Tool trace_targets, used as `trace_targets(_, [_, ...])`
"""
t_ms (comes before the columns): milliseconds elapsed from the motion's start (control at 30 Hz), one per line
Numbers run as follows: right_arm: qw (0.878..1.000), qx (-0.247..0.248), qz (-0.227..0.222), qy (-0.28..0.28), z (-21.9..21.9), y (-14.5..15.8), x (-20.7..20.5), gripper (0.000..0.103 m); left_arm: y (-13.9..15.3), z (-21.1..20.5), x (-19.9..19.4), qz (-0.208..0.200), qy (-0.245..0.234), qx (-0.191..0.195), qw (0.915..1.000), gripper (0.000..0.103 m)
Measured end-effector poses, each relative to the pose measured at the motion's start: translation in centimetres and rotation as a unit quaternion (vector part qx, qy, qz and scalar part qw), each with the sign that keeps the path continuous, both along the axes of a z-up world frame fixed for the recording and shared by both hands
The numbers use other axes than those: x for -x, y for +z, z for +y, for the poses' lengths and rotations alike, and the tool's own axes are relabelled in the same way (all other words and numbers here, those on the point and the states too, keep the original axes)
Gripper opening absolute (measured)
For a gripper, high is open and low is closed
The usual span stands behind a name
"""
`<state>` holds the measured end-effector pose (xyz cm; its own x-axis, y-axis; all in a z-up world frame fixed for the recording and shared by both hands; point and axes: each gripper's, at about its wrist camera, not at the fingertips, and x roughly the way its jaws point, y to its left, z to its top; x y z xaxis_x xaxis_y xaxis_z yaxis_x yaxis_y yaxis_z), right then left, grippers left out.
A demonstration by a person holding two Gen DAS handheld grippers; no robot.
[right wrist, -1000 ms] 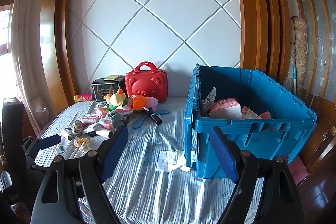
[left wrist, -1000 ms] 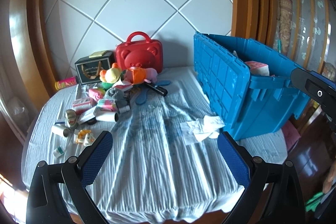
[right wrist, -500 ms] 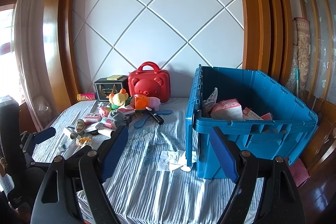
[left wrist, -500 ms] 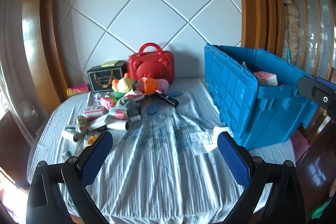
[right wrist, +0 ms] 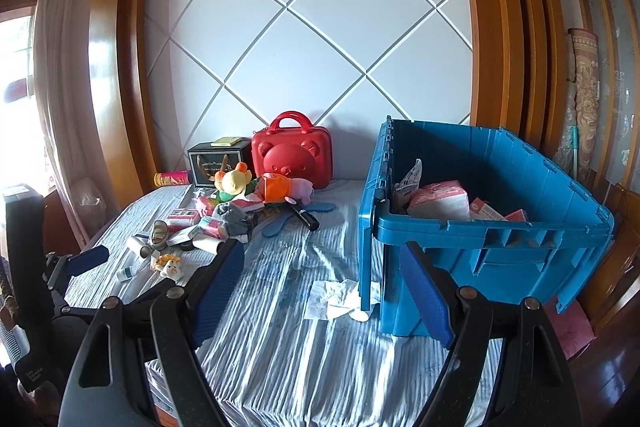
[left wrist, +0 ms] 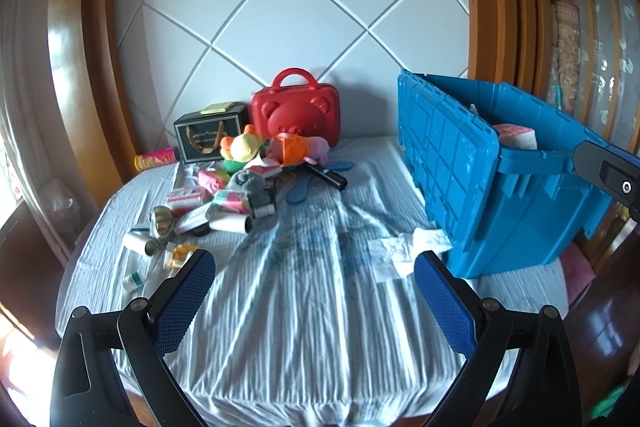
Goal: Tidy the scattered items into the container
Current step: 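Move both tools toward the scattered items on the bed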
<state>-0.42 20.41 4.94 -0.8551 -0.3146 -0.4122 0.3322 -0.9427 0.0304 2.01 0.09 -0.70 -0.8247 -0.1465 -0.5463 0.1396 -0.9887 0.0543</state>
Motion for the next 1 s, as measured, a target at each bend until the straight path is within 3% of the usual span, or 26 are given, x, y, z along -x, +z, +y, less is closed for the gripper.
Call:
trace_targets(533, [1.0,0.005,-0.011,0.025,0.9,-1.1,0.3,0.08,-1.3,1.1,-0.1,-0.017,0.013,0.009,0.9997,0.101])
trace_targets(1000, [0.998,-0.001,-0.033,0.048,-1.3,-2.9,1.4,0.08,-3.9,-1.7,0.8,-0.033,0.027,0.013,0.999,0.101])
